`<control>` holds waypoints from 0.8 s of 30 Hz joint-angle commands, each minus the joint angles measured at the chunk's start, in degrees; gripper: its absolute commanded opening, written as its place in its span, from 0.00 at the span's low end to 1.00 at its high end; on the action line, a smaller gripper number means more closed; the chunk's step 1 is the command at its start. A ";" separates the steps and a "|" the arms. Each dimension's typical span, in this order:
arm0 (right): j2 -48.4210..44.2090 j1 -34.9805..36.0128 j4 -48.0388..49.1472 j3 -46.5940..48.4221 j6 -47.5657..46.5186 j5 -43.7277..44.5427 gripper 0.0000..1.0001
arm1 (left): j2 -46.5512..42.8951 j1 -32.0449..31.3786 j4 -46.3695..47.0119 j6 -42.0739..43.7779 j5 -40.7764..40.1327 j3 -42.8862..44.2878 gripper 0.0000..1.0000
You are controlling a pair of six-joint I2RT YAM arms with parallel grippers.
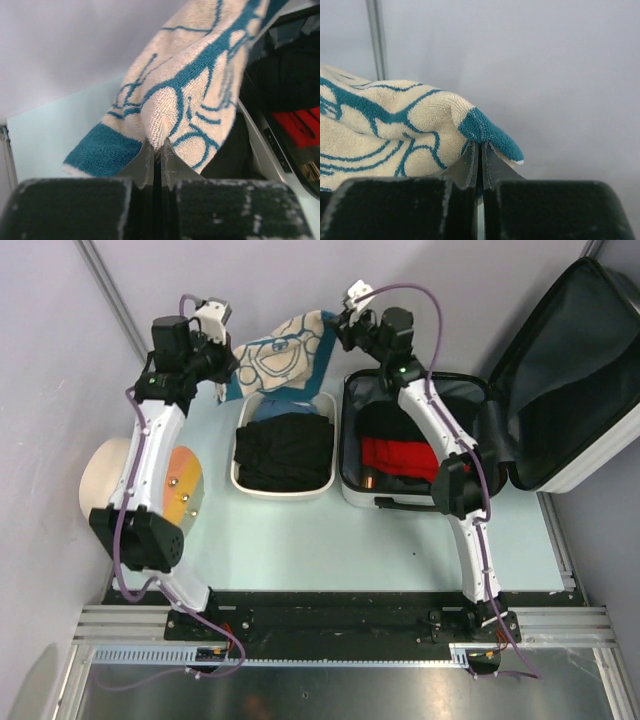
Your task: Open, take out, and arrange the luggage
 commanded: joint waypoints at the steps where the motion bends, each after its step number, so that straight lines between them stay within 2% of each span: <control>1: 2.20 2.08 14.37 -4.38 2.81 -0.26 0.00 | -9.96 -0.56 2.23 2.90 -0.60 -9.82 0.00; 3: 3.43 3.22 16.04 -7.81 2.55 -0.62 0.00 | -12.25 -1.18 2.41 2.56 -0.42 -14.76 0.00; 4: 3.87 3.49 16.14 -10.35 2.20 -0.79 0.00 | -12.95 -1.79 2.59 2.38 -0.42 -20.01 0.00; 7: 5.98 4.10 15.09 -14.75 -0.43 -0.45 0.00 | -13.84 -7.31 3.64 3.95 -3.48 -30.38 0.00; 8: 6.51 4.28 14.04 -15.46 -1.39 -0.36 0.00 | -13.66 -10.64 4.08 4.05 -6.02 -32.52 0.00; 12: 7.30 3.67 11.48 -18.28 -3.16 0.35 0.00 | -8.85 -14.89 6.71 0.38 -7.81 -38.16 0.00; 15: 7.39 2.96 9.46 -18.28 -3.43 0.35 0.07 | -4.89 -14.98 7.33 -3.67 -4.40 -38.34 0.00; 17: 7.13 2.87 8.24 -18.20 -3.69 -0.09 0.27 | -3.74 -15.07 7.42 -5.08 -2.89 -37.91 0.03; 18: 6.52 2.79 7.71 -18.20 -3.86 -0.27 0.36 | -3.30 -15.07 7.33 -6.05 -1.75 -37.64 0.08; 19: 5.99 2.70 7.09 -18.20 -4.04 -0.88 0.50 | -3.38 -14.98 7.42 -6.06 -0.78 -37.47 0.19; 20: 5.46 2.61 5.78 -18.20 -4.04 -1.32 0.57 | -3.99 -14.98 7.33 -5.88 -0.16 -37.46 0.25; 21: 4.85 2.52 5.16 -18.28 -3.87 -1.58 0.64 | -4.78 -14.98 7.42 -5.45 0.28 -37.55 0.37; 22: 3.28 2.35 4.63 -18.28 -3.26 -2.37 0.71 | -6.87 -14.72 7.33 -5.18 2.11 -37.73 0.55; 24: 1.60 2.08 3.66 -18.28 -2.11 -2.99 0.76 | -9.17 -14.19 6.98 -5.00 4.40 -37.73 0.80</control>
